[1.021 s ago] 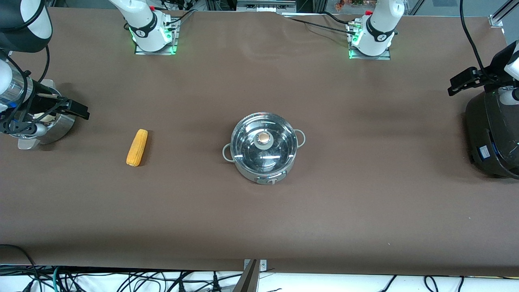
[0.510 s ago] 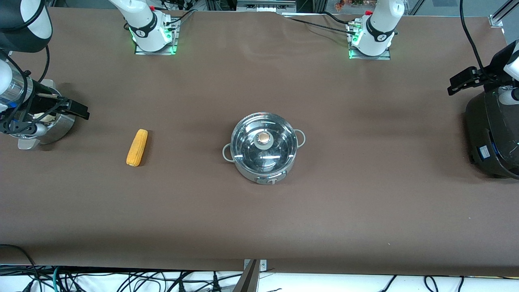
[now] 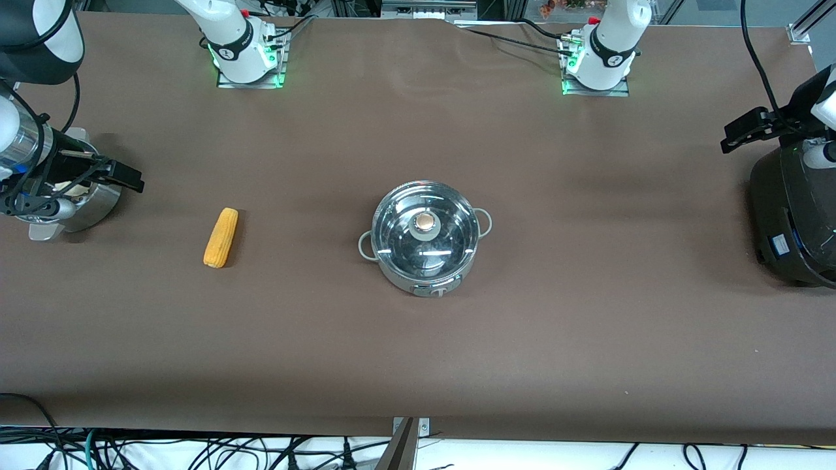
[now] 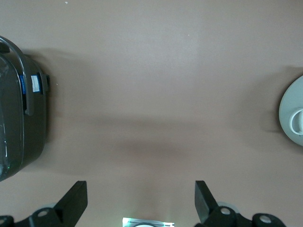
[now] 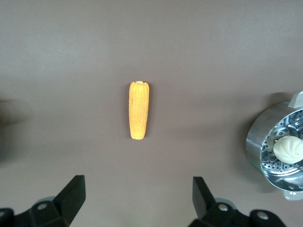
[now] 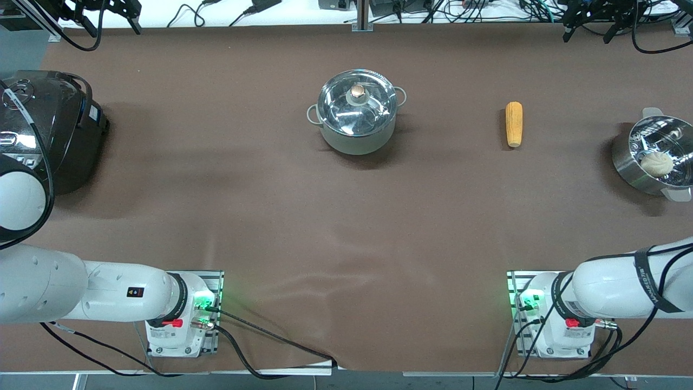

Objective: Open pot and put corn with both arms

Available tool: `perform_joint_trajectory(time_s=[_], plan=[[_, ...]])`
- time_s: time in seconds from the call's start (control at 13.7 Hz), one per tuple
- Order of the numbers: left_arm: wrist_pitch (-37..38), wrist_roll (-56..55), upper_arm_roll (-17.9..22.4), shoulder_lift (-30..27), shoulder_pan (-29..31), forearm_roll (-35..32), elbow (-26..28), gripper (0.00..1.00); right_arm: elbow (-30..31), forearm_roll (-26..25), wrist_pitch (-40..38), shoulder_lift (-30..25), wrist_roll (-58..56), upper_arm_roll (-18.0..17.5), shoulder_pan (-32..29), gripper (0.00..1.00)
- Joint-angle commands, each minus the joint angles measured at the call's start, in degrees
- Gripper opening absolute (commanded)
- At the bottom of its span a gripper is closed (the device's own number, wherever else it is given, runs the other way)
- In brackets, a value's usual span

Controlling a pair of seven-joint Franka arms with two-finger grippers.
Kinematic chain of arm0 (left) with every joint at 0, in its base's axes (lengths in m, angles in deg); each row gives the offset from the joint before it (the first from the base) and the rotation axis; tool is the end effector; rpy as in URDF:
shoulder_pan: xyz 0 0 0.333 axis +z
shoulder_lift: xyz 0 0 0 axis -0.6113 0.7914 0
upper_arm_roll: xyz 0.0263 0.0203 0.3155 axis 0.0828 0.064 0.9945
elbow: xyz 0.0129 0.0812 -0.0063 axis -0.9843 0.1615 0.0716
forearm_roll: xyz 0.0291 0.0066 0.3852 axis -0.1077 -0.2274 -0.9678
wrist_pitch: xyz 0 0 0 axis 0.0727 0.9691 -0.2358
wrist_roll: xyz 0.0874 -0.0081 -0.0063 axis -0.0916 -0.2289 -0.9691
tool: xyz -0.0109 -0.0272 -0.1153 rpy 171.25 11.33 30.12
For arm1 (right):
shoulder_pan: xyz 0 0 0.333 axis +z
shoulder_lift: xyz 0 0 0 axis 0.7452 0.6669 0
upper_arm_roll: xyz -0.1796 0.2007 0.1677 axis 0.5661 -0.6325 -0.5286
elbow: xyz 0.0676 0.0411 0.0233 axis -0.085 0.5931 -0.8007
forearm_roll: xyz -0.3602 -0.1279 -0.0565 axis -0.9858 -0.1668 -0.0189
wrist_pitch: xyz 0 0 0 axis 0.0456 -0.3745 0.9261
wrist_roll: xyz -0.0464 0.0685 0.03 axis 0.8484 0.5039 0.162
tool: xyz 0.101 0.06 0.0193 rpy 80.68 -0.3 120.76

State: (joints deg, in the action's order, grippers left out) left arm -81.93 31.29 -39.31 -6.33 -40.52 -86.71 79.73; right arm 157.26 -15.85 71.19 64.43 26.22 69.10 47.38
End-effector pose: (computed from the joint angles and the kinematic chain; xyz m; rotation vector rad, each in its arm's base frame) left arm 0.5313 0.0108 0.6120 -3.1200 -0.1513 0.1674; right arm 0.5778 0.0041 0.5280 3.1095 -0.1488 -0.1644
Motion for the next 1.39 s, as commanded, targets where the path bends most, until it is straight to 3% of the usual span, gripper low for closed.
perform_joint_trajectory(time_s=[0.0, 0.66, 1.31], plan=[[1.4, 1.0, -0.3, 0.8, 0.2, -1.4, -1.9, 1.0, -1.6, 0.0, -0.8, 0.6, -0.8, -0.1, -0.2, 1.0], [1.4, 1.0, -0.3, 0.8, 0.2, -1.4, -1.9, 1.0, -1.6, 0.1, 0.2, 2.6, -0.1, 0.4, -1.1, 1.0], [1.4, 1.4, -0.9, 0.8, -0.8, -1.1, -2.0, 1.0, -0.8, 1.1, 14.6, 18.6, -0.6, -0.6, -0.8, 1.0]])
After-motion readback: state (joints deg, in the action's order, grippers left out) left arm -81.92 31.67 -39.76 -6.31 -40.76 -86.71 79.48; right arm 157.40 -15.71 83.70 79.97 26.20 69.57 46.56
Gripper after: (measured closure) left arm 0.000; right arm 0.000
